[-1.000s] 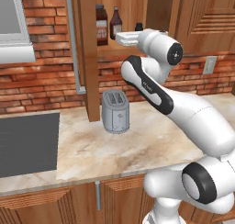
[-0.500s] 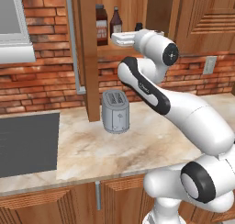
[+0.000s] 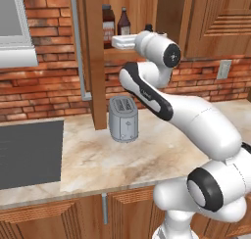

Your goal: Collect the paprika, ketchup, and shaker from the cabinet and place them next to the stove.

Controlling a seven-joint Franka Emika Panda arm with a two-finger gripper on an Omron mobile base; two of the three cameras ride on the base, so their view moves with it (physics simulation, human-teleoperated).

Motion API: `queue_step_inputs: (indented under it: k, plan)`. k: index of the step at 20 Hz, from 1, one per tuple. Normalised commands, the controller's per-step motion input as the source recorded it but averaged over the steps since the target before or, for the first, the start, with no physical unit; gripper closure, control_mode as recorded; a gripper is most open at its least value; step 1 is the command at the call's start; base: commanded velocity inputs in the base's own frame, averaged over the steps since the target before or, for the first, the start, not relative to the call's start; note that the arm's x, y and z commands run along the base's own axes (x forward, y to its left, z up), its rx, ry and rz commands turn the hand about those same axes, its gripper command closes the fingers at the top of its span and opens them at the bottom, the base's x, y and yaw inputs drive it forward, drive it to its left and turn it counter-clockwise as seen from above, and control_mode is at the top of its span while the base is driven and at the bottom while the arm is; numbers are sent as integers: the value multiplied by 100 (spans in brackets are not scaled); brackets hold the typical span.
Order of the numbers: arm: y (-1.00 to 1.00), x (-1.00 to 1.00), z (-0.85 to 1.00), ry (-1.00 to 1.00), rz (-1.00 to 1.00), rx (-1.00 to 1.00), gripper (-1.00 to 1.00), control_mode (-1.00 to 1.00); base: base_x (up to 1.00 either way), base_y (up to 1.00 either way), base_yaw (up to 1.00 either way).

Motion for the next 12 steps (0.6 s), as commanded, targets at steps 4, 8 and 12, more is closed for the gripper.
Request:
queue_step_inputs:
  k: [4, 8, 12]
  plan:
    - [3, 21, 0, 8, -1, -1, -100, -100, 0, 0, 0]
    - [12, 16, 1, 4, -1, 0, -100, -100, 0, 0, 0]
    - [17, 11, 4, 1, 0, 0, -100, -100, 0, 0, 0]
